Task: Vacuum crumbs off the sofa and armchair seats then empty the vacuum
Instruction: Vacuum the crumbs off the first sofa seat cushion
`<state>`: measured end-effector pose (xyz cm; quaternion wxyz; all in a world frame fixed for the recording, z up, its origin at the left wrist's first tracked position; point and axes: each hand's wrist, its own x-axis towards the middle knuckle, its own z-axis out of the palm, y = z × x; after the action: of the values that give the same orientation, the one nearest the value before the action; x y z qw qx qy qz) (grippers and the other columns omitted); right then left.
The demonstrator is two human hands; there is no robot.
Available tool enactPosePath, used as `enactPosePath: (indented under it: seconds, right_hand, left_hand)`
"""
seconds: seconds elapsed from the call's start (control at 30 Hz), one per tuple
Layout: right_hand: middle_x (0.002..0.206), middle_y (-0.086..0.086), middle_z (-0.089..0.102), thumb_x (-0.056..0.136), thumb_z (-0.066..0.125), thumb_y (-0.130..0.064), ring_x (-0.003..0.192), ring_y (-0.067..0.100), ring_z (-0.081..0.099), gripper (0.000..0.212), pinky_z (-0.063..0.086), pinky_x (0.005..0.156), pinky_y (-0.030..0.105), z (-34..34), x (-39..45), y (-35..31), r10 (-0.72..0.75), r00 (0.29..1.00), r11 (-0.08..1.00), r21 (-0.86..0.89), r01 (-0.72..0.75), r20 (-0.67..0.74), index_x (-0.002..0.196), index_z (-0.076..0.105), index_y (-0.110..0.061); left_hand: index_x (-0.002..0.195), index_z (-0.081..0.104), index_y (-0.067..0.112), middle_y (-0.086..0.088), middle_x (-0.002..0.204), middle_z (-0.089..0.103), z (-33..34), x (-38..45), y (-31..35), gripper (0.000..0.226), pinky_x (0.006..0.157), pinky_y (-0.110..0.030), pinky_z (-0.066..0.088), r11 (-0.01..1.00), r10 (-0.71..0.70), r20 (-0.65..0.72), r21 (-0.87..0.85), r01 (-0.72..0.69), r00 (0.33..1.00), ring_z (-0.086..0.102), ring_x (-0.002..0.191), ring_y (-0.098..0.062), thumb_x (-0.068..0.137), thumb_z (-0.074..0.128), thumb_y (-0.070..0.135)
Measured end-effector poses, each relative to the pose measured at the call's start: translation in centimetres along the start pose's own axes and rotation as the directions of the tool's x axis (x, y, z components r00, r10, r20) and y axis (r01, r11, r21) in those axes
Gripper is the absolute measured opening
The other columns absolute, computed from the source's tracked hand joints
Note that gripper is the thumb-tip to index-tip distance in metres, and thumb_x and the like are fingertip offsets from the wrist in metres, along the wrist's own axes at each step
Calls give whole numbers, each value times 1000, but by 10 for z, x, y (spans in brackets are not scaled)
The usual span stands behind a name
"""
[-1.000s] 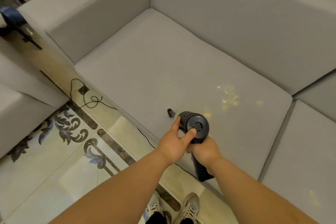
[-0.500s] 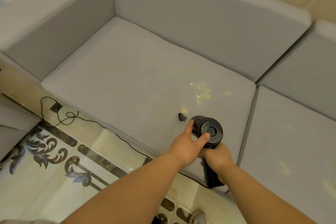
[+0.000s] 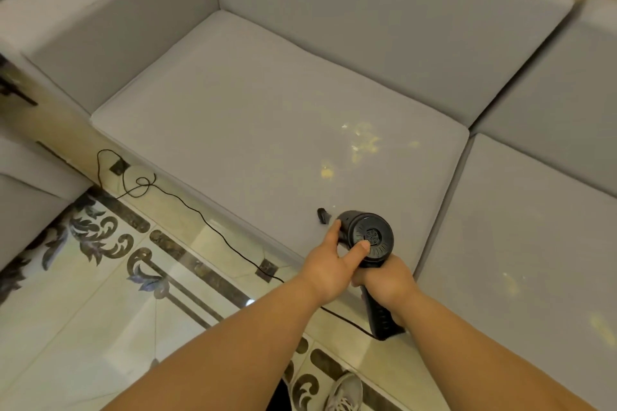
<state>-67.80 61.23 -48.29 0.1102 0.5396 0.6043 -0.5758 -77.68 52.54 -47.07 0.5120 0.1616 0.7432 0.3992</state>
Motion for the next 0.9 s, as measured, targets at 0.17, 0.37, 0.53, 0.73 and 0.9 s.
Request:
enactPosePath:
  seconds: [0.17, 0.37, 0.53, 0.73, 0.9]
  right_hand:
    - [76, 10, 68, 69, 72, -5, 71, 30, 61, 28, 50, 66, 38, -24, -10, 26, -43, 998, 995, 89, 47, -47, 95, 67, -15]
    - [73, 9, 66, 71, 69, -3, 72, 30, 60, 22, 50, 69, 41, -36, 3, 34, -64, 997, 993, 99, 67, -33, 88, 66, -17]
    - [74, 8, 66, 71, 71, -4, 72, 29, 59, 22, 49, 66, 37, -28, 13, 33, -47, 999, 995, 86, 48, -12, 86, 66, -19]
    - [75, 11, 67, 70, 70, -4, 72, 31, 61, 24, 52, 69, 41, -34, 9, 25, -72, 997, 996, 50, 73, -18, 89, 66, -18]
    - [74, 7, 67, 71, 71, -5, 72, 30, 61, 24, 50, 67, 38, -37, 14, 9, -106, 992, 990, 87, 112, -65, 88, 66, -21]
  left_hand:
    - [151, 8, 34, 5, 151, 35, 36, -10, 5, 80, 96, -20, 30, 999, 30, -7, -16, -31, 1000, 37, 135, -17, 88, 53, 55]
    - [151, 6, 35, 4, 152, 33, 55, 1, 6, 80, 103, -27, 32, 999, 22, -28, -25, -23, 999, 36, 136, -20, 88, 53, 54]
    - [151, 7, 34, 2, 152, 34, 50, 11, -4, 79, 96, -22, 27, 1000, 2, -42, -8, -3, 999, 35, 137, -20, 89, 52, 54]
    - [151, 8, 33, 1, 151, 35, 48, 10, 5, 79, 96, -22, 28, 999, 9, -41, -32, -11, 999, 36, 136, -19, 89, 52, 54]
    - [151, 9, 34, 3, 151, 35, 40, 17, 22, 78, 96, -20, 29, 998, 52, -48, -19, -53, 997, 36, 136, -18, 89, 53, 53]
